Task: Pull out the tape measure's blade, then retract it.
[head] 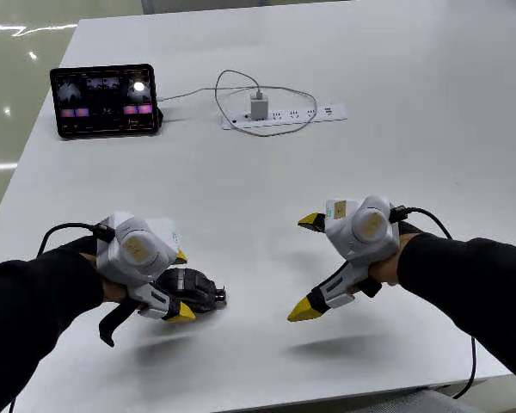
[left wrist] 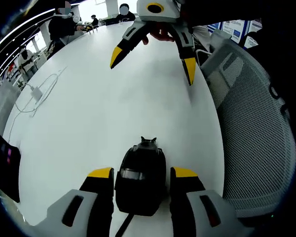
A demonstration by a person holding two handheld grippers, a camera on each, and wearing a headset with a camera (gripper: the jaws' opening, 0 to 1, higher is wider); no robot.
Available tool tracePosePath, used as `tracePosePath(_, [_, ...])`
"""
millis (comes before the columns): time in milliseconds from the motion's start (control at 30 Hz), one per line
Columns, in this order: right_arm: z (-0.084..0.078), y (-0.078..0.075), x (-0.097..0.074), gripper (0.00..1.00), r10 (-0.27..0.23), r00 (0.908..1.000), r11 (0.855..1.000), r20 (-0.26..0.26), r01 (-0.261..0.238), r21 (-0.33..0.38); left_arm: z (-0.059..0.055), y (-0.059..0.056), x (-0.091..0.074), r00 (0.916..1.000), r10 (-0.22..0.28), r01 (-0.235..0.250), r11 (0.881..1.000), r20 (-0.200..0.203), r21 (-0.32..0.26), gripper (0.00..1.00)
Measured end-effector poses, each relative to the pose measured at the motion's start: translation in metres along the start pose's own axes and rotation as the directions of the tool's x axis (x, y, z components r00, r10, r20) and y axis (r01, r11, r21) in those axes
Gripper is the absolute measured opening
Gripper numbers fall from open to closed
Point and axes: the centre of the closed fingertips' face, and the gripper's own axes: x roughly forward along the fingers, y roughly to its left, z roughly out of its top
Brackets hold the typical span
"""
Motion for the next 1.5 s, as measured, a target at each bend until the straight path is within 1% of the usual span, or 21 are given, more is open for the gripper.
tracePosePath(33, [0.0,0.0,0.001,1.0,0.0,1.0,1.0,0.0,0.0,-0.004,0.003,-0.008,0.001,0.9984,-0.056,0.055,0.998,0.012,0.038,0.32])
tracePosePath(67, [0.001,0.001,0.001,1.0,0.002,1.0,1.0,0.002,-0.002,-0.011,0.0,-0.006,-0.001,0.9991,-0.041,0.041,0.999,-0.005,0.006,0.32])
tracePosePath(100, [0.002,0.001,0.001,1.0,0.003,1.0,1.0,0.004,-0.003,-0.015,0.001,-0.006,-0.002,0.9989,-0.046,0.046,0.999,-0.012,-0.005,0.32])
tracePosePath(200, [0.003,0.002,0.003,1.0,0.009,1.0,1.0,0.003,-0.009,-0.018,0.0,-0.006,-0.001,0.9985,-0.049,0.049,0.999,-0.026,0.004,0.32])
tracePosePath(333, [0.004,0.002,0.006,1.0,0.014,0.9999,1.0,0.002,-0.014,-0.017,-0.001,-0.006,-0.001,0.9979,-0.059,0.059,0.998,-0.025,-0.005,0.32])
tracePosePath(367, [0.005,0.002,0.007,1.0,0.016,0.9999,1.0,0.002,-0.016,-0.015,-0.001,-0.007,-0.001,0.9979,-0.06,0.06,0.998,-0.026,0.005,0.32])
tracePosePath(400, [0.005,0.003,0.009,1.0,0.019,0.9998,1.0,0.004,-0.019,-0.012,-0.001,-0.007,0.0,0.9978,-0.059,0.059,0.998,-0.029,0.001,0.32])
tracePosePath(467, [0.008,0.003,0.013,1.0,0.02,0.9997,1.0,0.012,-0.02,0.016,-0.002,-0.007,0.0,0.9978,-0.054,0.054,0.998,-0.038,0.008,0.31])
tracePosePath(500, [0.009,0.005,0.015,1.0,0.027,0.9995,0.999,0.017,-0.027,0.026,-0.002,-0.007,0.0,0.9979,-0.053,0.053,0.999,-0.039,0.002,0.31])
tracePosePath(567, [0.008,0.005,0.019,1.0,0.029,0.9994,0.999,0.021,-0.029,0.027,-0.002,-0.006,0.0,0.9978,-0.055,0.055,0.998,-0.037,-0.004,0.31])
tracePosePath(600, [0.006,0.005,0.023,1.0,0.031,0.9994,0.999,0.018,-0.031,0.043,-0.002,-0.007,0.001,0.9976,-0.057,0.056,0.998,-0.04,-0.013,0.31])
tracePosePath(633, [0.005,0.006,0.025,1.0,0.033,0.9994,0.998,0.011,-0.034,0.044,-0.003,-0.007,0.001,0.9974,-0.056,0.055,0.998,-0.044,-0.014,0.31])
tracePosePath(700, [0.005,0.008,0.03,1.0,0.033,0.9995,0.999,0.001,-0.033,0.017,-0.003,-0.008,0.001,0.9974,-0.054,0.054,0.998,-0.048,-0.013,0.31])
tracePosePath(833, [0.011,0.008,0.037,1.0,0.038,0.9992,0.999,0.009,-0.038,0.009,-0.003,-0.008,0.001,0.998,-0.052,0.052,0.998,-0.036,-0.021,0.32])
tracePosePath(867, [0.013,0.008,0.038,1.0,0.041,0.999,0.999,0.015,-0.042,0.01,-0.003,-0.008,0.001,0.9979,-0.051,0.05,0.999,-0.039,-0.019,0.32])
tracePosePath(933, [0.017,0.009,0.042,1.0,0.043,0.9988,0.999,0.025,-0.043,0.004,-0.004,-0.009,0.002,0.9968,-0.044,0.044,0.999,-0.066,-0.001,0.31])
tracePosePath(1000, [0.022,0.009,0.045,1.0,0.043,0.9984,0.999,0.037,-0.043,0.0,-0.004,-0.01,0.002,0.9964,-0.037,0.038,0.999,-0.075,0.007,0.31])
tracePosePath(1167, [0.029,0.01,0.054,1.0,0.043,0.9983,0.999,0.041,-0.043,-0.002,-0.006,-0.007,0.002,0.9976,-0.036,0.035,0.999,-0.059,-0.008,0.31])
tracePosePath(1300, [0.03,0.015,0.059,1.0,0.058,0.9977,0.998,0.035,-0.058,-0.001,-0.006,-0.008,0.002,0.9973,-0.04,0.04,0.999,-0.062,-0.008,0.31])
tracePosePath(1367, [0.03,0.018,0.061,1.0,0.063,0.9976,0.998,0.03,-0.062,-0.014,-0.006,-0.008,0.002,0.9974,-0.04,0.039,0.999,-0.061,-0.011,0.31])
tracePosePath(1500, [0.029,0.019,0.066,1.0,0.069,0.9974,0.997,0.02,-0.069,-0.023,-0.005,-0.008,0.002,0.9977,-0.039,0.038,0.999,-0.056,-0.014,0.31])
